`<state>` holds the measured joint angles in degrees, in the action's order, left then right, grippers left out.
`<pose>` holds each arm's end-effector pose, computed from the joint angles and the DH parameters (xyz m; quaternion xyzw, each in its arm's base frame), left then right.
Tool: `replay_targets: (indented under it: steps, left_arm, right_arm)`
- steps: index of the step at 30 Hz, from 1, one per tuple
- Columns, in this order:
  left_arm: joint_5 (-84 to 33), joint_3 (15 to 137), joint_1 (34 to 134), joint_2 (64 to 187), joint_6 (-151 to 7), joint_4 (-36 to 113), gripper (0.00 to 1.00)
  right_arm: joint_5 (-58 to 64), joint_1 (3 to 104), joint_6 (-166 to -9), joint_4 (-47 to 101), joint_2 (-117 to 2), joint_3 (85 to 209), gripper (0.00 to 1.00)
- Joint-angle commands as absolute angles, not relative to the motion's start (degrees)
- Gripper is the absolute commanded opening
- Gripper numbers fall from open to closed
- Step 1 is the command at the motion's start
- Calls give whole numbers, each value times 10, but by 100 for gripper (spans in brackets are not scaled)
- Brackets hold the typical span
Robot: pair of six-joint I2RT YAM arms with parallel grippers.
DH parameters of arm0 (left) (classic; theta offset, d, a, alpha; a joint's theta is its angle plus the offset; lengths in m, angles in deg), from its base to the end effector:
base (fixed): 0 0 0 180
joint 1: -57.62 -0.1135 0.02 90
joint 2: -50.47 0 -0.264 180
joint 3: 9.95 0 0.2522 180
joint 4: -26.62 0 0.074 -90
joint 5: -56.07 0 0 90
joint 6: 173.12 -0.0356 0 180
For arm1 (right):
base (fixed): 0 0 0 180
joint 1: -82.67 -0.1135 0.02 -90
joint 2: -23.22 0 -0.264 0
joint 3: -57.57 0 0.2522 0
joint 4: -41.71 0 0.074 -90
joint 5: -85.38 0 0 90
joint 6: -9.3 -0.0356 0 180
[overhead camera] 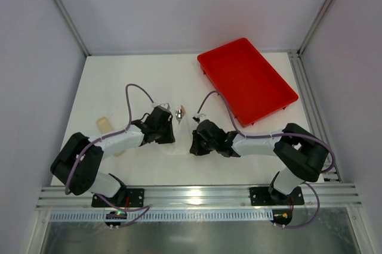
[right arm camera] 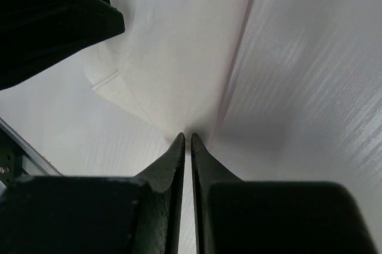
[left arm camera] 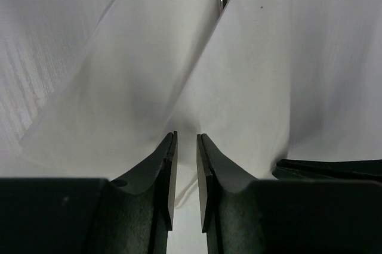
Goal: Place the utensils on the paper napkin and roll it up
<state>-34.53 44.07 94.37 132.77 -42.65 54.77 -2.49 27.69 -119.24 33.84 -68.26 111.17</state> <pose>0.2144 -0.1597 0.1643 -0.0326 0.9568 -0.1763 0.2288 0.1724 0.2484 0.1441 -0.1394 0.9157 0.2861 0.2454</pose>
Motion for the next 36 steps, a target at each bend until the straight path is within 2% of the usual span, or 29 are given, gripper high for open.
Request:
replay_targets:
  steps: [1,12,20,29,36]
  left_arm:
    - [-363,434,944,1328,-424,524,23]
    - [-369,415,944,1326,-411,525,22]
    - [-370,415,944,1319,-411,530,22]
    - [-371,411,944,1318,-408,530,22]
    - [-378,411,944,1312,-403,541,22]
  right_arm:
    - [-24,272,-1193,305,-665,1132,10]
    - [-44,293,-1173,254,-704,1249,10]
    - [-82,311,-1167,269,-782,1329,5]
    - [-70,313,-1176,307,-844,1329,4]
    - [-78,313,-1178,304,-827,1315,4]
